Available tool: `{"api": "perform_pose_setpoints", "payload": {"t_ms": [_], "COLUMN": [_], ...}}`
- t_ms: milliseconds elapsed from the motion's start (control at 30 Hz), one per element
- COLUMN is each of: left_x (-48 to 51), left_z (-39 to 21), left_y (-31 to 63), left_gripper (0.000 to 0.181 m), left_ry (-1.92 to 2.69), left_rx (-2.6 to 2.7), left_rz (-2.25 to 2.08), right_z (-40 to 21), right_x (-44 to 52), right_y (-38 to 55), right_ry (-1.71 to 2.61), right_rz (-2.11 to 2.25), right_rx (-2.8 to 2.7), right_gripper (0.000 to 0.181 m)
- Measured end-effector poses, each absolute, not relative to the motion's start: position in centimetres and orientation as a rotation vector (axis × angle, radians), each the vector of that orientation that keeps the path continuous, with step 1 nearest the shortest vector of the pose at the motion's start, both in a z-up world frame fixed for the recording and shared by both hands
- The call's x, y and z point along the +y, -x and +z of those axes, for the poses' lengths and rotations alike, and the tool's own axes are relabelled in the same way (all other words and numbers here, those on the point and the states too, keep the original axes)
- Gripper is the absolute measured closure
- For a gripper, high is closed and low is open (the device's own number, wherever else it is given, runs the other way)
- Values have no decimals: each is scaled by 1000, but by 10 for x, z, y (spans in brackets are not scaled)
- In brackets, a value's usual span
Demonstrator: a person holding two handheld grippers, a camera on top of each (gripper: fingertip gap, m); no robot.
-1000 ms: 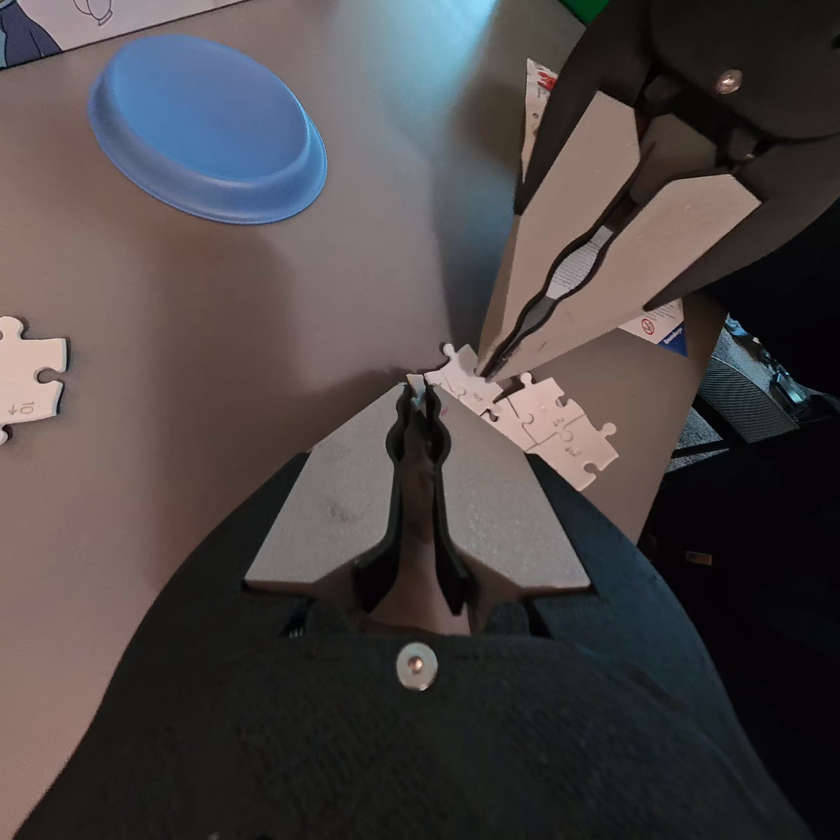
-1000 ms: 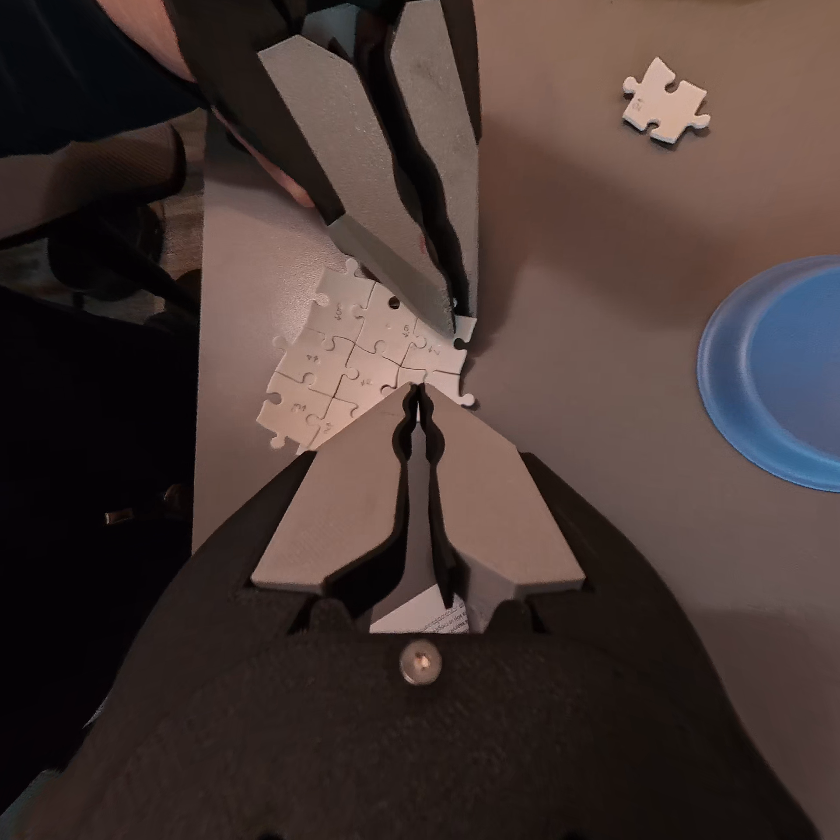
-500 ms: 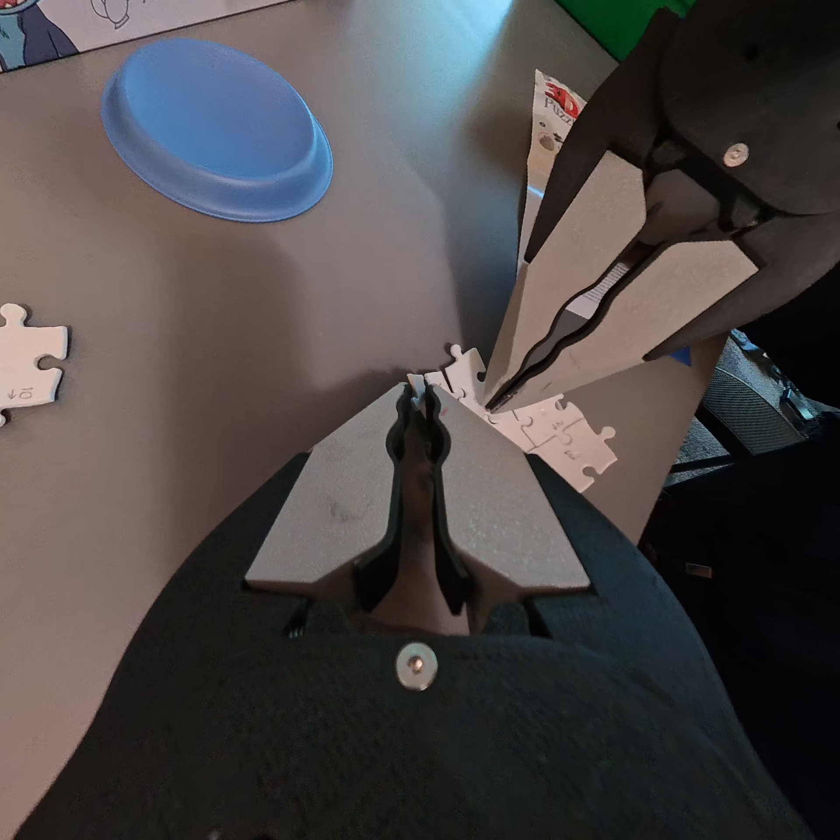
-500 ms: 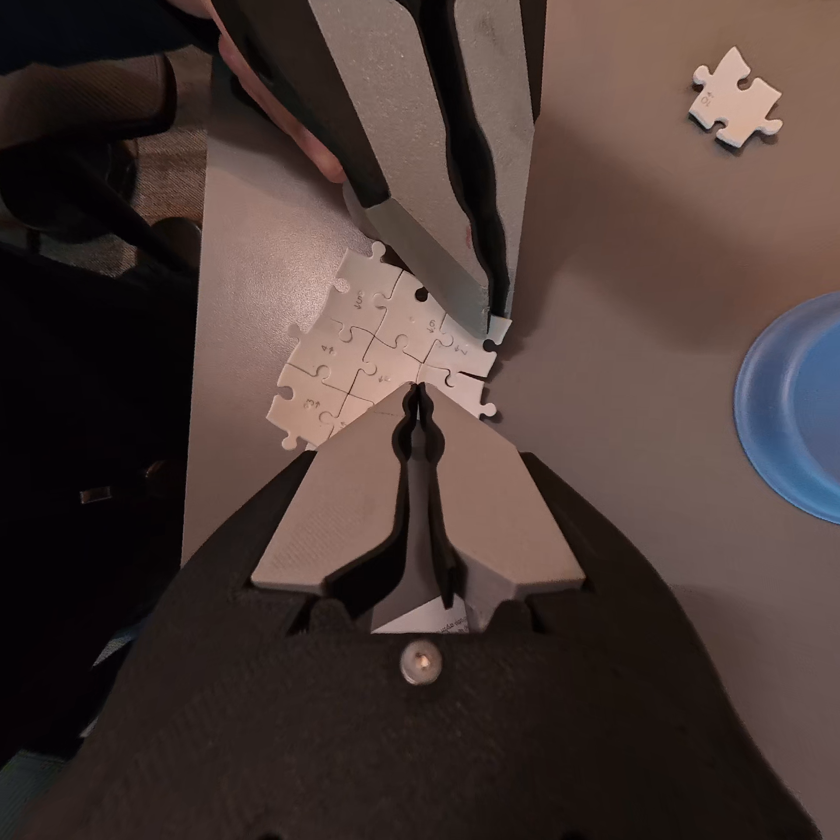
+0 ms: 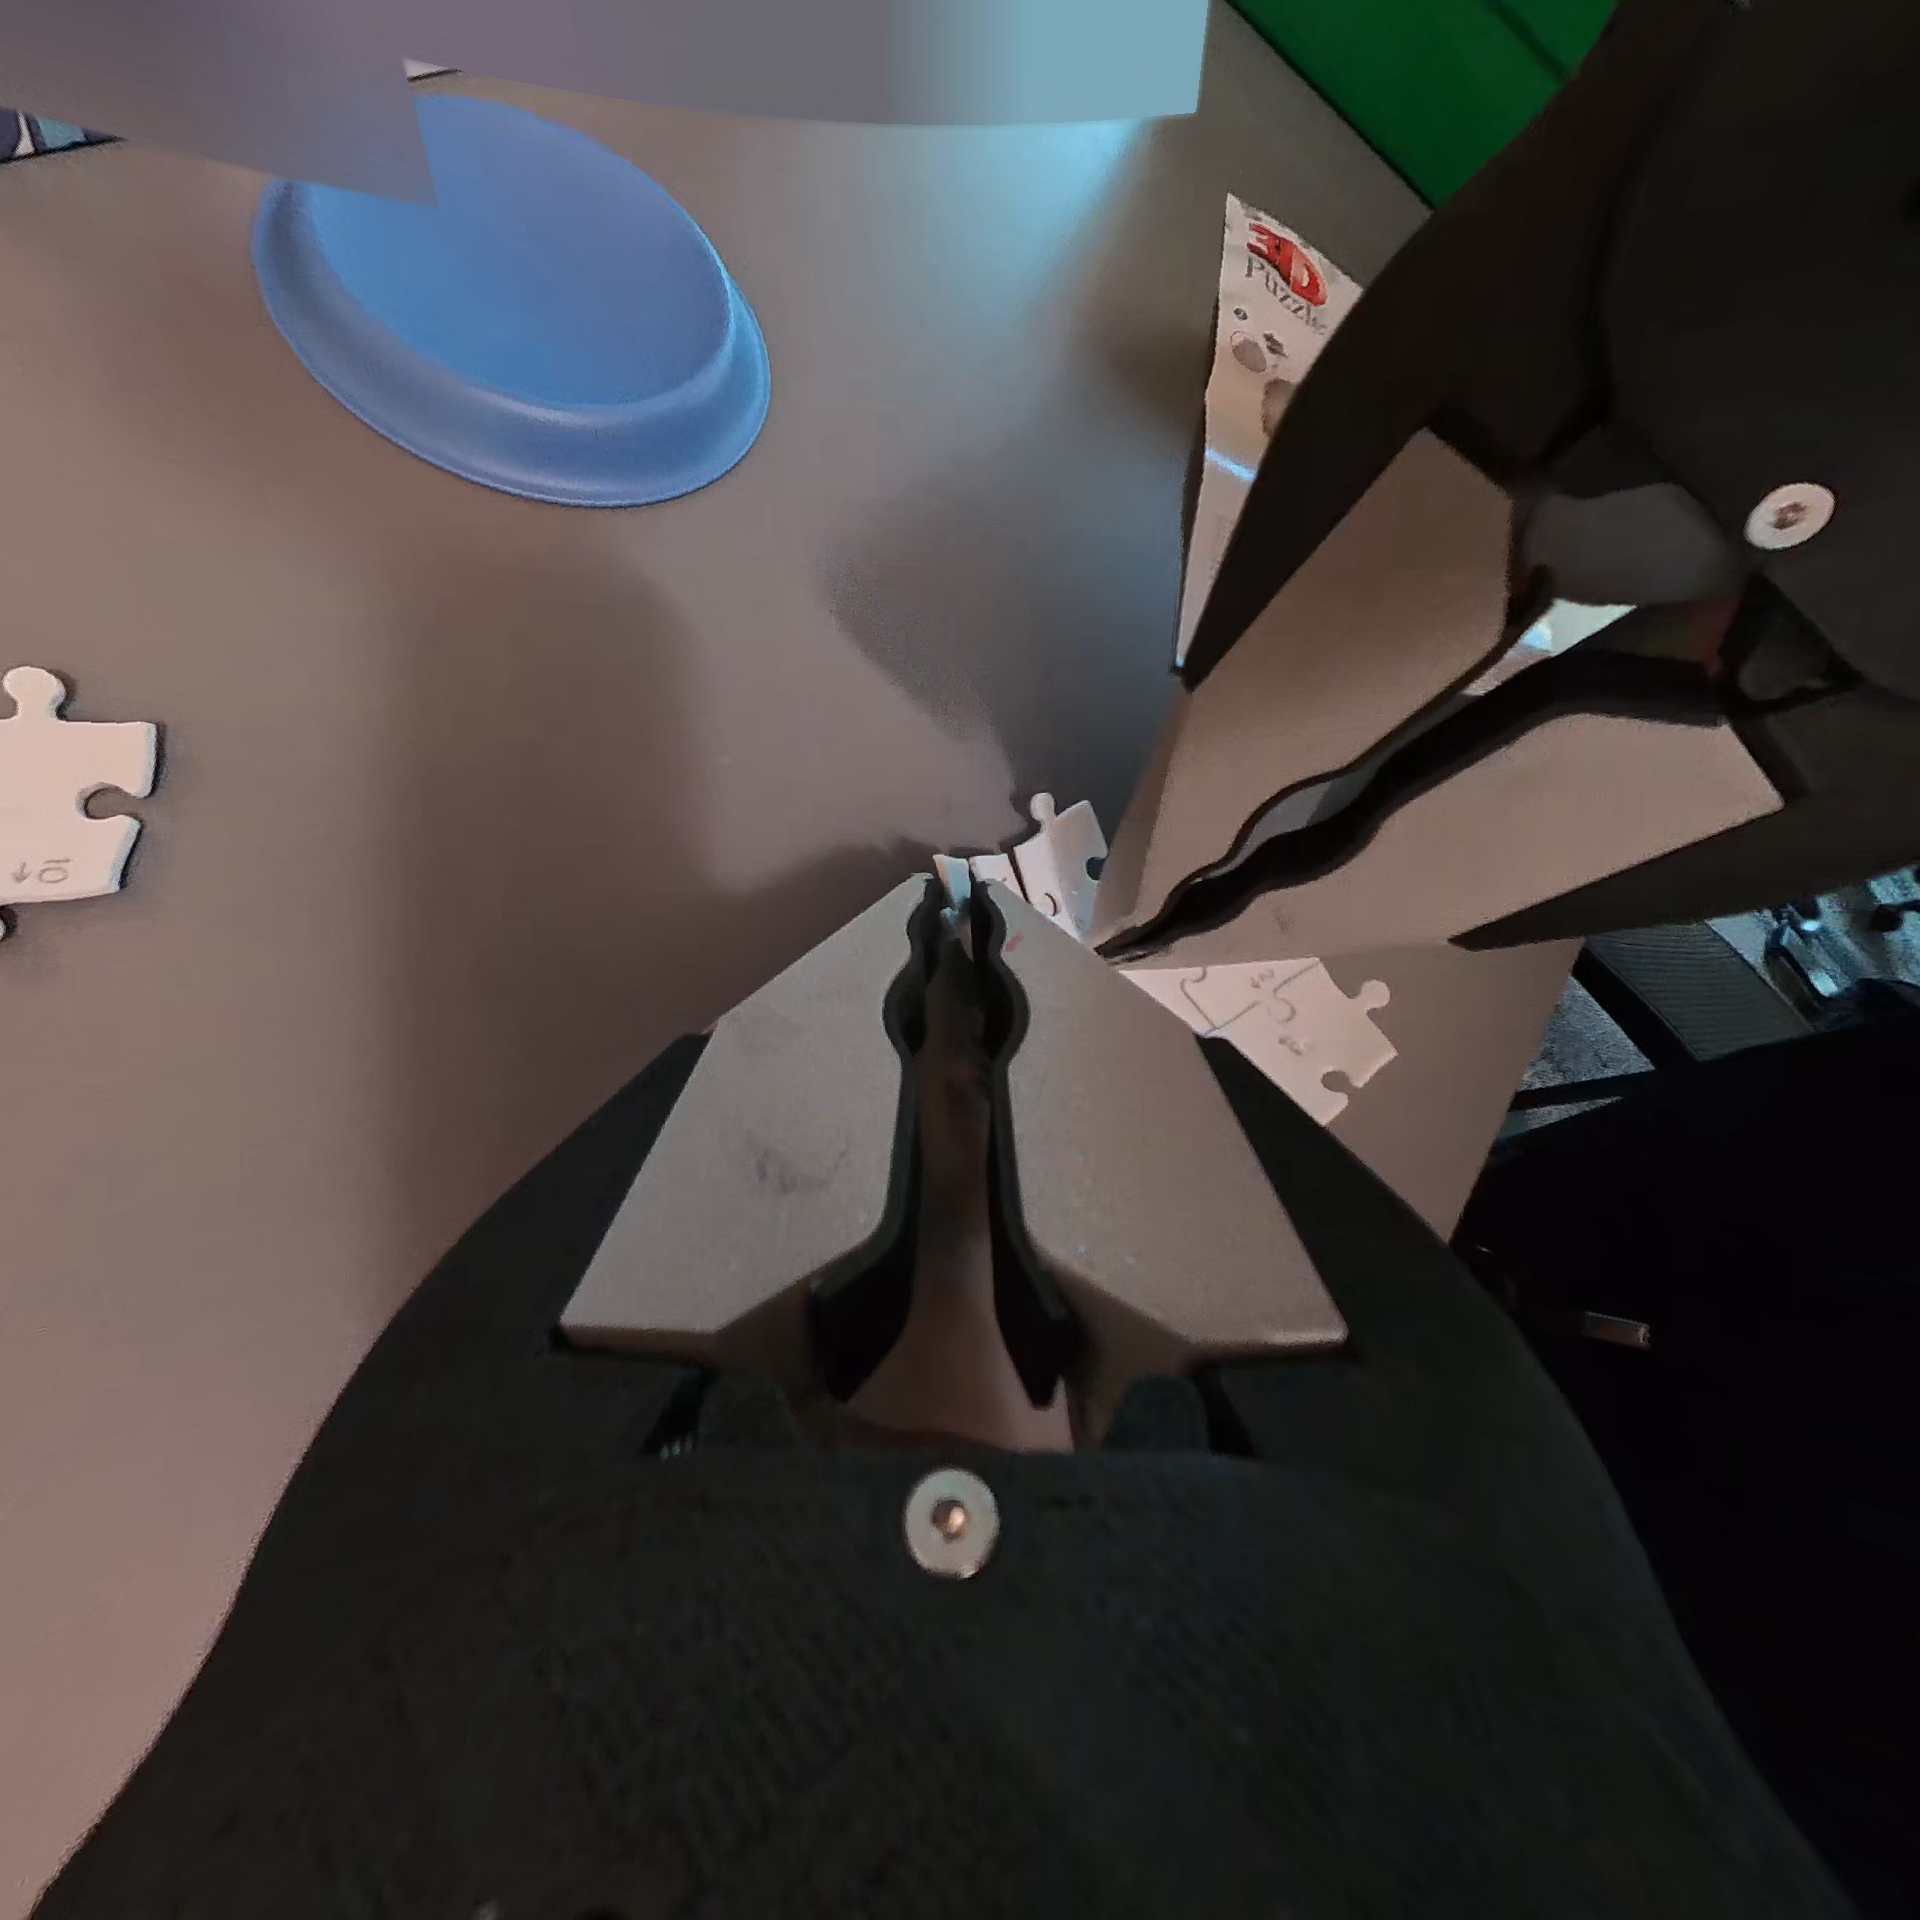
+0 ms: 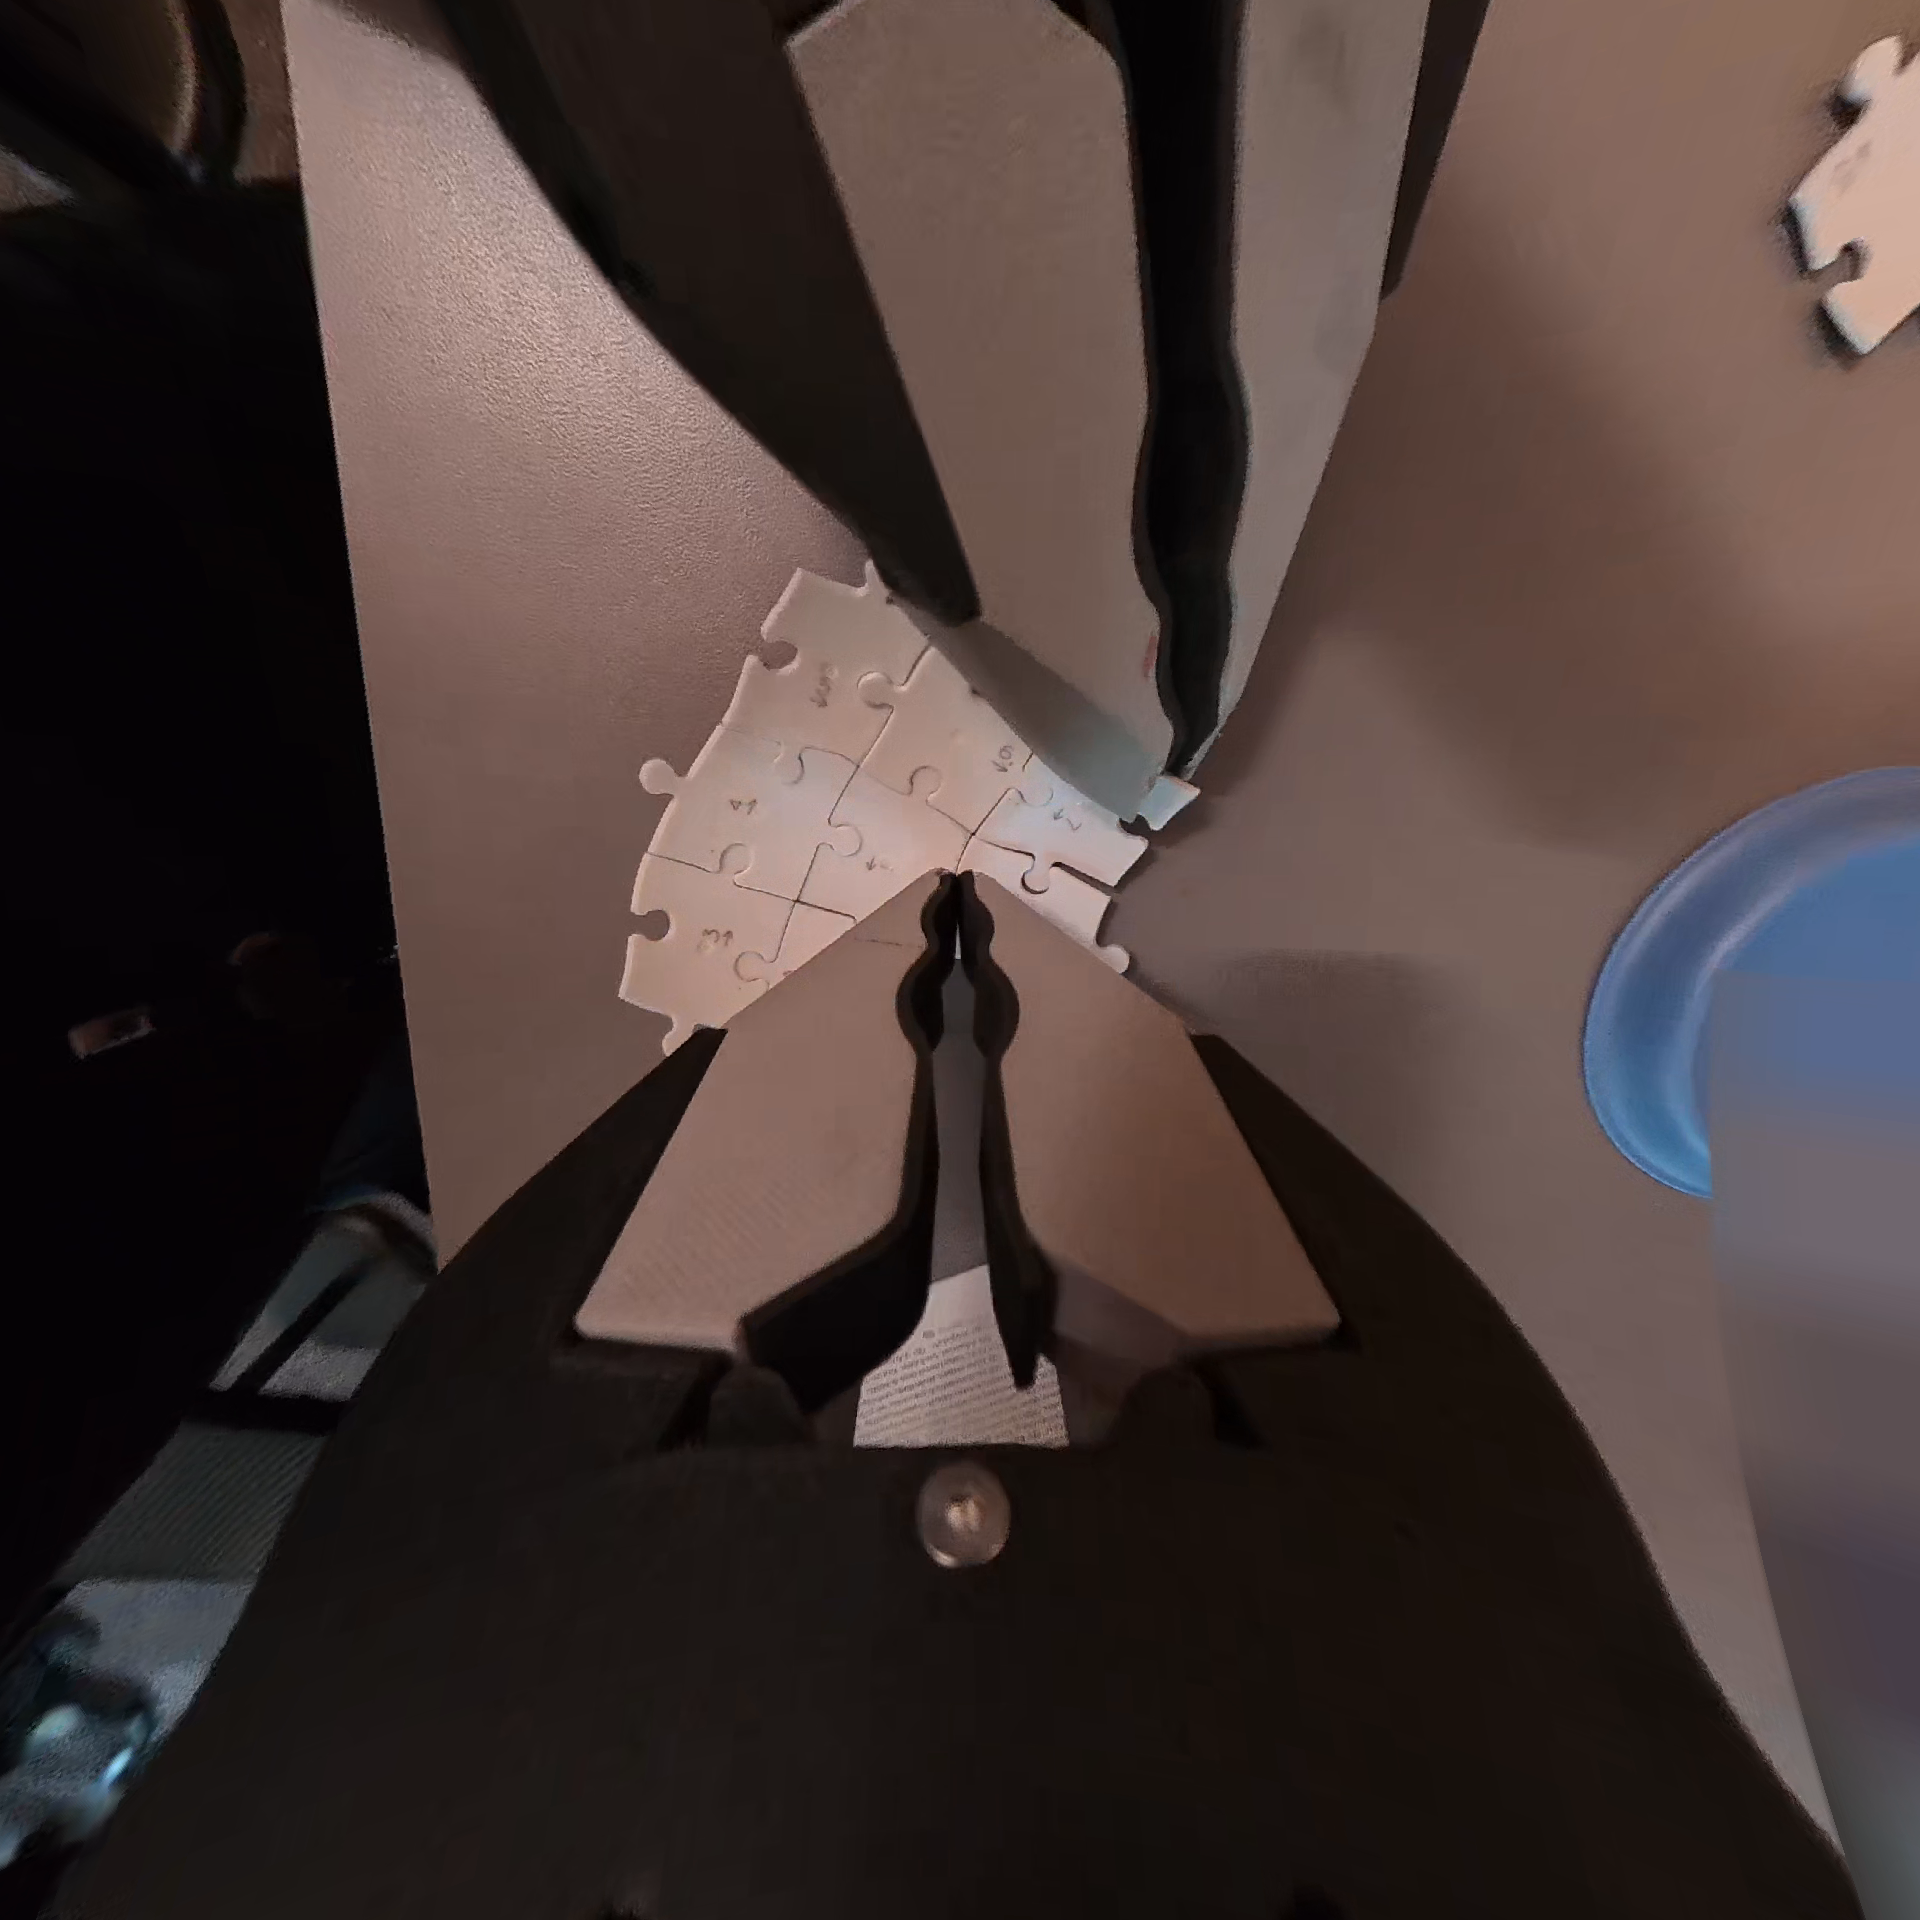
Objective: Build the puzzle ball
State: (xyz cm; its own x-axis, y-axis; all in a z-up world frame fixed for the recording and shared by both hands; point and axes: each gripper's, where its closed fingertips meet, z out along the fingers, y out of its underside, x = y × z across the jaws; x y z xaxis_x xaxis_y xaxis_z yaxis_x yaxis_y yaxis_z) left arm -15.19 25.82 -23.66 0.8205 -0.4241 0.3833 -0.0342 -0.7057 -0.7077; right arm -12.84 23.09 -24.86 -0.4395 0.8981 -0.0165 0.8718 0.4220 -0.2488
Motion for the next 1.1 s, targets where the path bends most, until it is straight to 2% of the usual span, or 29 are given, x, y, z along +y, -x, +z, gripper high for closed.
{"api": "perform_pose_setpoints", "payload": {"t_ms": [300, 900, 1100], "left_x": [258, 251, 251], "left_z": [-236, -229, -231], "left_y": [152, 158, 159], "left_gripper": [179, 179, 180], "left_ry": [2273, 2238, 2245], "left_rx": [318, 253, 256], "left_rz": [-756, -875, -862], "right_z": [-249, -248, -247], "right_x": [230, 230, 230], "right_y": [128, 129, 132], "right_ry": [1720, 1778, 1801], "right_rz": [342, 485, 692], "right_rx": [-2716, -2652, -2525], "right_gripper": [181, 181, 181]}}
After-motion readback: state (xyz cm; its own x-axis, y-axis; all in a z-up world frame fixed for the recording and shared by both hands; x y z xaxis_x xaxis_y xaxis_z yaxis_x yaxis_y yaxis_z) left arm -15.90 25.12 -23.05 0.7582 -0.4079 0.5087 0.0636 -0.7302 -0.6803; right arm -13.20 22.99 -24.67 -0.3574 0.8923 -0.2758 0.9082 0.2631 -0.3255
